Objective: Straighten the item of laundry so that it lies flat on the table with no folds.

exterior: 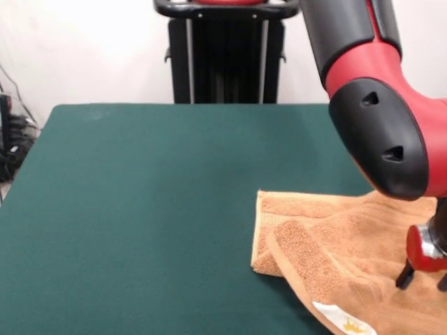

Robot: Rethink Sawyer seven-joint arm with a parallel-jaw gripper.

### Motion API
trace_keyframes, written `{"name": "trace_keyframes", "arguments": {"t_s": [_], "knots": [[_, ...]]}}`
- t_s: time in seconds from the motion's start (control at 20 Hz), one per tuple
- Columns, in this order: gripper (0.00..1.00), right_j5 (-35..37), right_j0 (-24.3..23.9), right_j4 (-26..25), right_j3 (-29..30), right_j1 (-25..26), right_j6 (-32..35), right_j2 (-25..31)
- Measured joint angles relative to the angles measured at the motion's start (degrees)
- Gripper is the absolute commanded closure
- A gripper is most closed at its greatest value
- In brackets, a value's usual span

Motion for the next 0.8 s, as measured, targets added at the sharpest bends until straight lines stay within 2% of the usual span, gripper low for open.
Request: {"name": "trace_keyframes", "arguments": {"t_s": [0.4, 0.8], "knots": [[0.0, 3.5, -0.6, -0.3, 0.1, -1.8, 0.0, -0.2], [0.0, 18.8, -3.0, 0.0, -1.1, -7.8, 0.0, -3.6]]}}
